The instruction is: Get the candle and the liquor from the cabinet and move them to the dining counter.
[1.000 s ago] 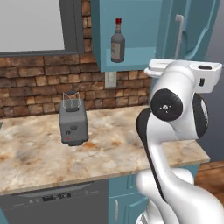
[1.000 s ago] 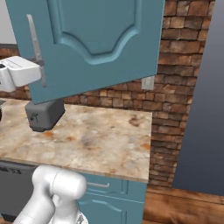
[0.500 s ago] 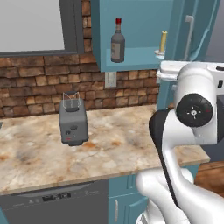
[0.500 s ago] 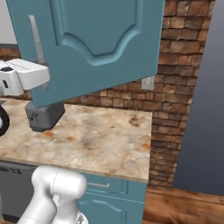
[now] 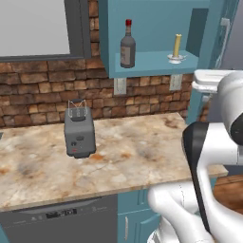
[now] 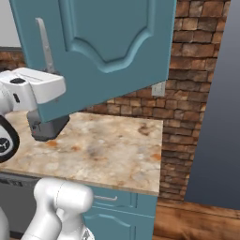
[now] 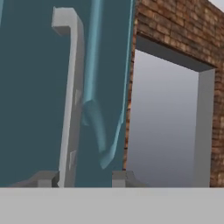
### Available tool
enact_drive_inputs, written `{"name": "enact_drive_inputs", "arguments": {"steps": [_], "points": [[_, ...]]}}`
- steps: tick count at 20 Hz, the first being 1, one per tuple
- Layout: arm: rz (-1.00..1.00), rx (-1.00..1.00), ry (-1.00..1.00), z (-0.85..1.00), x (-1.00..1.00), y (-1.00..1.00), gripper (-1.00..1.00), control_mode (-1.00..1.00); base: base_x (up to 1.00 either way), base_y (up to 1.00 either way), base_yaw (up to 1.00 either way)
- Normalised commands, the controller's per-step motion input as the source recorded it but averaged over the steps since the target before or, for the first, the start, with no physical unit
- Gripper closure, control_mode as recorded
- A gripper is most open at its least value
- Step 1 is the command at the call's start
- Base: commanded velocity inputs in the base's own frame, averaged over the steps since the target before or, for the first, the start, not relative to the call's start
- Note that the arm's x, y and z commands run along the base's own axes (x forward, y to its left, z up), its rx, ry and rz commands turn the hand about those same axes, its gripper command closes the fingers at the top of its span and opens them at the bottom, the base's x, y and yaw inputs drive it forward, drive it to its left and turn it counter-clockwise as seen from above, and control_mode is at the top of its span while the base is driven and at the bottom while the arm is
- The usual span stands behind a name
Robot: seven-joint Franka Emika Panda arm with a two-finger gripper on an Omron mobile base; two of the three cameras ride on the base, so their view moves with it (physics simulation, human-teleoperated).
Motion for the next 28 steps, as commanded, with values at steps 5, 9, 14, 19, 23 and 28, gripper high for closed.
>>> {"name": "enact_drive_inputs", "arguments": {"steps": [5,9,14,19,23,28], "points": [[0.01,0.0,0.0,0.0,-0.1,-0.44,1.0,-1.0,0.0,0.0,0.0],[0.0,0.0,0.01,0.0,-0.05,-0.18,-1.0,-1.0,0.0,0.0,0.0],[0.0,0.0,0.03,0.0,-0.09,-0.03,-1.0,-1.0,0.0,0.0,0.0],[-0.03,0.0,0.11,0.0,-0.42,0.11,-1.0,-1.0,0.0,0.0,0.0],[-0.05,0.0,0.07,0.0,-0.68,0.24,-1.0,-1.0,0.0,0.0,0.0],[-0.01,0.0,0.01,0.0,-0.67,0.61,-1.0,-1.0,0.0,0.0,0.0]]}}
